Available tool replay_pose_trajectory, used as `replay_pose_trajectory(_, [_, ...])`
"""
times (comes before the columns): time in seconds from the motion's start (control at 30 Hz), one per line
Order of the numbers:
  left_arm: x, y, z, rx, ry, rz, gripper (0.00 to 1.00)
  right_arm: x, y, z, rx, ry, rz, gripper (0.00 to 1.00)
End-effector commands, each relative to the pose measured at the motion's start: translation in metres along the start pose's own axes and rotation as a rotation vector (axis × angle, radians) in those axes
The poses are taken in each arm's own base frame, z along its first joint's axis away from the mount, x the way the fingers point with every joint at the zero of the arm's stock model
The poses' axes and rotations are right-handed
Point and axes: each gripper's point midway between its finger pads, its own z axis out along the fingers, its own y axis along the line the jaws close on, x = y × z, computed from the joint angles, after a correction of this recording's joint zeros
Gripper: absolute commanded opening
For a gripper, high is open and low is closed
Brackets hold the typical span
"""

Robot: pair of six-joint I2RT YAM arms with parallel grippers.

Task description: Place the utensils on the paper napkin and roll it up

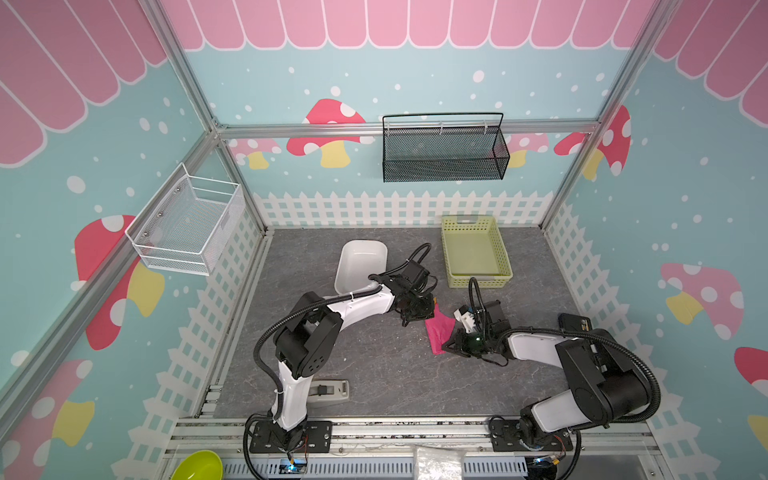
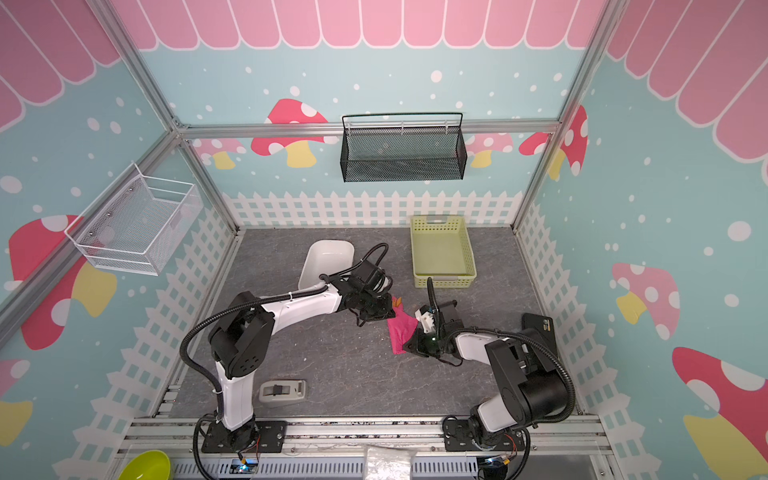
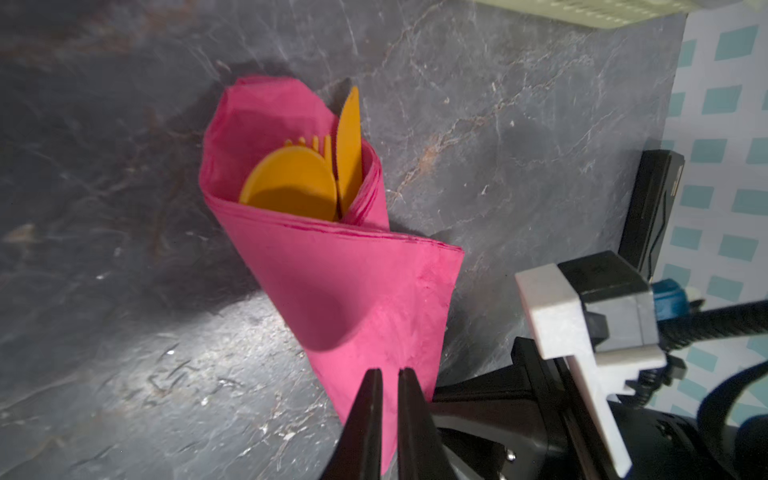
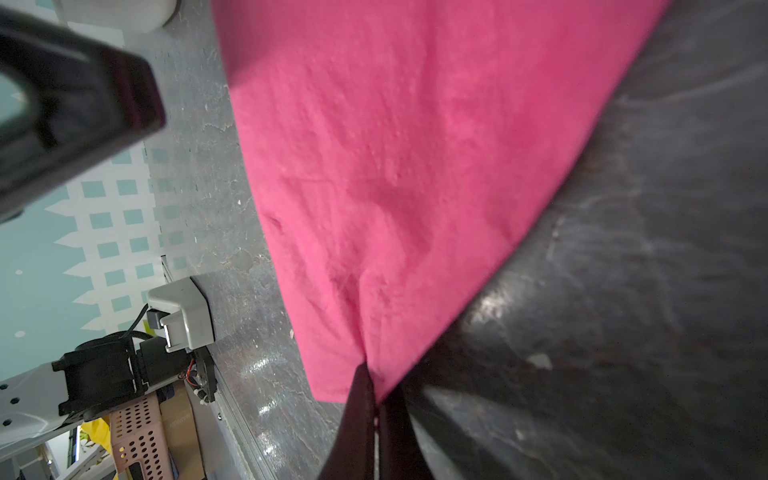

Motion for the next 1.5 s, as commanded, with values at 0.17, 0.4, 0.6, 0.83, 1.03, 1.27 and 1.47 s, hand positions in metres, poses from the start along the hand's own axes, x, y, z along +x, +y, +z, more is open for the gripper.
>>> replay_pose_trajectory(0.17, [0.015, 0.002, 0.024, 0.007, 0.072, 0.016, 0.08, 0.02, -0.018, 0.002, 0.06, 0.051, 0.059, 0.02])
replay_pose_trajectory(0.4, [0.018, 0.007, 0.041, 0.002, 0.095, 0.008, 0.07, 0.022, -0.02, 0.005, 0.058, 0.065, 0.061, 0.02])
replay_pose_trajectory(0.6, [0.017, 0.003, 0.042, 0.007, 0.093, 0.019, 0.07, 0.023, -0.022, 0.006, 0.061, 0.071, 0.061, 0.02])
replay_pose_trajectory(0.83, [0.016, -0.004, 0.039, 0.021, 0.087, 0.036, 0.07, 0.025, -0.023, 0.007, 0.062, 0.073, 0.061, 0.02])
replay_pose_trajectory(1.03, [0.016, -0.01, 0.045, 0.03, 0.096, 0.046, 0.07, 0.025, -0.023, 0.007, 0.062, 0.077, 0.062, 0.02])
replay_pose_trajectory(1.27, [0.019, -0.004, 0.06, 0.022, 0.122, 0.03, 0.07, 0.024, -0.022, 0.006, 0.058, 0.074, 0.06, 0.02])
replay_pose_trajectory(1.47, [0.02, 0.0, 0.064, 0.012, 0.133, 0.021, 0.07, 0.026, -0.023, 0.007, 0.061, 0.079, 0.059, 0.02])
